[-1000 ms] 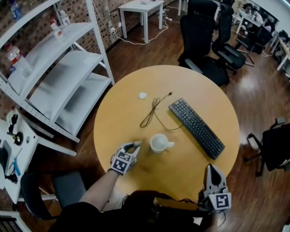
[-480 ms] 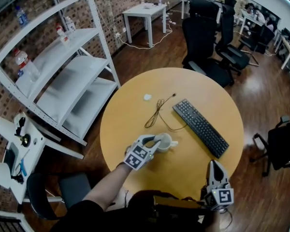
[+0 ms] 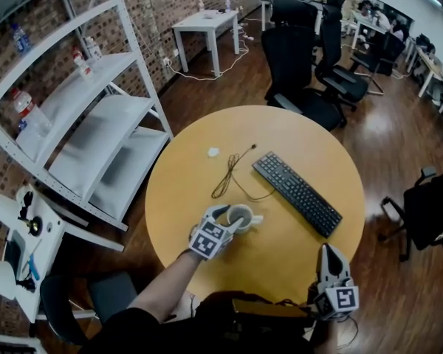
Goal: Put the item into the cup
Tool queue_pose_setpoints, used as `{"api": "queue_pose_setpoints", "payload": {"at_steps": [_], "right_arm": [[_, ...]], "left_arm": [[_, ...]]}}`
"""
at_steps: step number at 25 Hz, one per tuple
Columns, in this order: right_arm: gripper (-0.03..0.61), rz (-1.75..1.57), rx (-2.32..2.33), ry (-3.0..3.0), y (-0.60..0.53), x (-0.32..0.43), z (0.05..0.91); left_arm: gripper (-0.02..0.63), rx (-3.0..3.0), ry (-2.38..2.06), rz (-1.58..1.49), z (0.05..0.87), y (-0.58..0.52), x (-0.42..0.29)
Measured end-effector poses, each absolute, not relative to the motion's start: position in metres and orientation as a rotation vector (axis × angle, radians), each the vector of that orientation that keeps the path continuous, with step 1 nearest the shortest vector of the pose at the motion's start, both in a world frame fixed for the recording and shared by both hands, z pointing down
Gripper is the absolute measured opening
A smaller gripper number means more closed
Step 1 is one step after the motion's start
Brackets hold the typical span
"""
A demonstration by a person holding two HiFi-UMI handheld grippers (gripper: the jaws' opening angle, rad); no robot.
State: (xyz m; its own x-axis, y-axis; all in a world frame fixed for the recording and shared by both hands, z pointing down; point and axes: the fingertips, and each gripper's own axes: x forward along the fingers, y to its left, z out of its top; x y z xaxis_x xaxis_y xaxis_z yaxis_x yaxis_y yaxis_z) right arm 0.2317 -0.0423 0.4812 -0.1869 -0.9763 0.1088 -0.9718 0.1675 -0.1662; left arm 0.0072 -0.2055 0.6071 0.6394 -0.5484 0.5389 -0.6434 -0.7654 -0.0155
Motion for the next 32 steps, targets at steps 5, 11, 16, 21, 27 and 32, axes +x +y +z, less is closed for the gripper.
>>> {"api": "queue_pose_setpoints", "payload": {"at_steps": [5,11,16,21,27,32], "right_arm": [[-0.003,-0.277,-1.954,2.401,-0.048,0.227,0.475],[-0.003,-0.268,-1.880,2.468,-0.060,0.214,0.472],[-0.003,-0.230,-1.837,2.484,-0.067,0.205,0.464],[-0.003,-0.224,-1.812,2.482,-0.068,0.208,0.460],[-0.003,-0.229,-1.843,2.472,-0.061,0.222,0.460],[-0.004,-0.237,-1.831,2.460,-0.057,0.228,0.463]], "left_arm": [[0.219,2.708,-1.048,0.556,0.572,-0.200,-0.006],[0.203,2.637,-1.231,0.209,0.532,-0.178,-0.067],[0.057,2.470,-1.373,-0.095,0.503,-0.150,-0.118],[0.000,2.494,-1.486,-0.133,0.488,-0.117,-0.135],[0.000,2.445,-1.513,-0.215,0.480,-0.102,-0.154],[0.000,2.489,-1.568,-0.170,0.472,-0.095,-0.157]]}}
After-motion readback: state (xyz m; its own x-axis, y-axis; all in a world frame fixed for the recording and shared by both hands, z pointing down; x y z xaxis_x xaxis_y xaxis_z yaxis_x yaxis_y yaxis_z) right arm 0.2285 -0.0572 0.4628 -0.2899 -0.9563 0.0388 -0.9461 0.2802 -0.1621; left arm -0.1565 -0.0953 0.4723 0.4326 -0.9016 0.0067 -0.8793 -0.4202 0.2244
